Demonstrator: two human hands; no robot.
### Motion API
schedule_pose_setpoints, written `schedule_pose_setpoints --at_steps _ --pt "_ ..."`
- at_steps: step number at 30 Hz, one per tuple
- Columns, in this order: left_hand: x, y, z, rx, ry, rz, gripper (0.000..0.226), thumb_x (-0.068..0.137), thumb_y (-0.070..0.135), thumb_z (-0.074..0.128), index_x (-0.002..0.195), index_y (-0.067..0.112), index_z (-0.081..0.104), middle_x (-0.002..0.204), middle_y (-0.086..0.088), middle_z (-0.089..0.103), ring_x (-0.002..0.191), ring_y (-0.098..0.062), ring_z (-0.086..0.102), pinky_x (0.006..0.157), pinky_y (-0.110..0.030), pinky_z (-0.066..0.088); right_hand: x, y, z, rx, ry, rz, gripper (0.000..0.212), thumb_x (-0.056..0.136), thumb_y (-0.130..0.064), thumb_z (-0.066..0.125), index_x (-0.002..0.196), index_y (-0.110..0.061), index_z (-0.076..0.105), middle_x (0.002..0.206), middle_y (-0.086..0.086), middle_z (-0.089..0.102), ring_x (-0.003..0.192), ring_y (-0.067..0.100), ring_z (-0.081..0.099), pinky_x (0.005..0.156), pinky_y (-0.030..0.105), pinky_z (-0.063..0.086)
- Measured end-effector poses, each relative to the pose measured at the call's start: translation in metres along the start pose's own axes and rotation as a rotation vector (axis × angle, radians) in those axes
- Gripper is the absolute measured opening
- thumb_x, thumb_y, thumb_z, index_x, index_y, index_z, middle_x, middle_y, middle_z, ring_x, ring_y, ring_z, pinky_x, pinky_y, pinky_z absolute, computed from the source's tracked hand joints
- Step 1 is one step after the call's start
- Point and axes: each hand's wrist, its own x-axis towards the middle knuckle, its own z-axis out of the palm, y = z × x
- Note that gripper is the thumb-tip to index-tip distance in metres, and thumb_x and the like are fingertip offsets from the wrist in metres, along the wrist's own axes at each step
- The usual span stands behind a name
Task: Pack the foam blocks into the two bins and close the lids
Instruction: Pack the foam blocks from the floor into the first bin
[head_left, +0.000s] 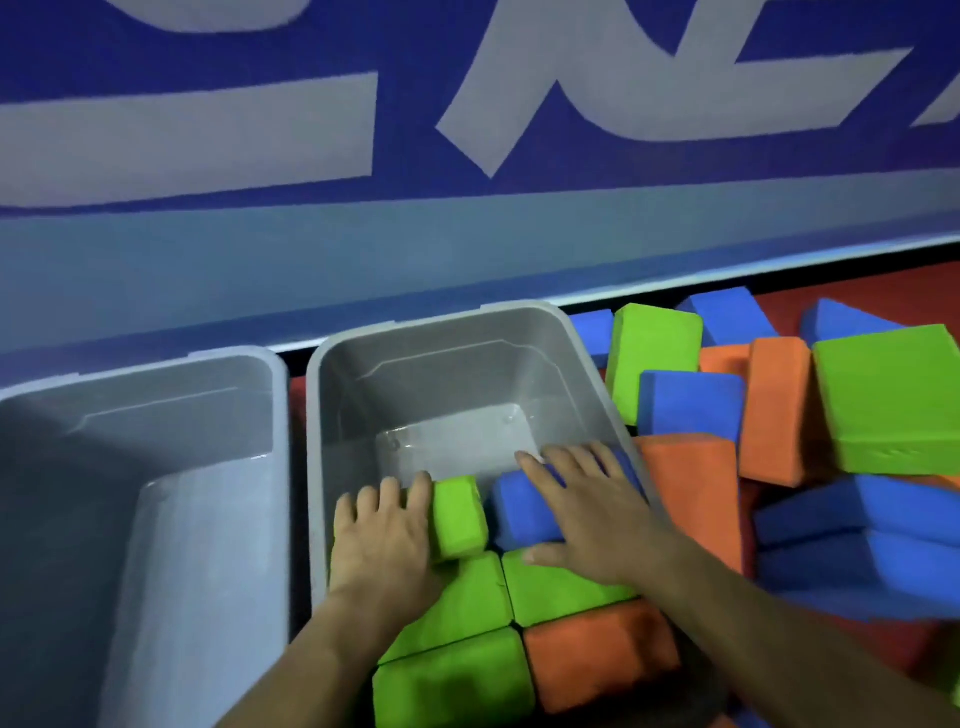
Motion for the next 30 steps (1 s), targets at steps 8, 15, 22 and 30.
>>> schedule_pose_setpoints --at_steps 8,15,22,30 --pt "0.032 0.020 0.049 -0.048 -0.314 -0.104 0.106 0.068 0.035 0.040 0.145 0.014 -0.030 0.160 -0.015 -0.011 0.143 -0.039 -0.021 0.113 -0.059 -0.012 0.029 -0.022 0.077 0.116 0.001 0.083 0.089 0.082 -0.079 0.027 0.148 -0.020 0.033 0.149 0.011 0.042 0.138 0.035 0.035 0.112 0.058 0.012" --pt "0.036 0.020 0.053 -0.039 -0.368 -0.135 0.107 0.068 0.038 0.041 0.144 0.015 -0.031 0.160 -0.012 -0.016 0.143 -0.036 -0.023 0.115 -0.056 -0.008 0.027 -0.021 0.071 0.187 -0.037 0.037 0.085 0.083 -0.074 0.033 0.146 -0.017 0.034 0.149 0.012 0.041 0.140 0.034 0.031 0.113 0.059 0.017" --pt "0.038 0.061 0.029 -0.024 0.059 0.276 0.107 0.043 0.046 0.067 0.140 0.008 0.043 0.143 -0.028 0.040 0.130 -0.054 0.030 0.096 -0.070 0.028 -0.032 0.043 0.021 0.392 0.340 0.083 0.052 0.084 -0.039 0.057 0.130 -0.015 0.050 0.133 0.006 0.053 0.122 0.026 0.045 0.103 0.042 0.037" --pt "0.048 0.282 -0.050 -0.206 0.077 0.680 0.075 0.075 0.034 0.046 0.147 0.022 0.027 0.145 -0.014 0.033 0.138 -0.036 0.025 0.109 -0.048 0.030 -0.200 0.238 0.048 0.201 0.093 0.692 0.097 0.070 -0.063 0.055 0.149 -0.017 0.026 0.153 0.012 0.031 0.138 0.033 0.033 0.111 0.050 0.030"
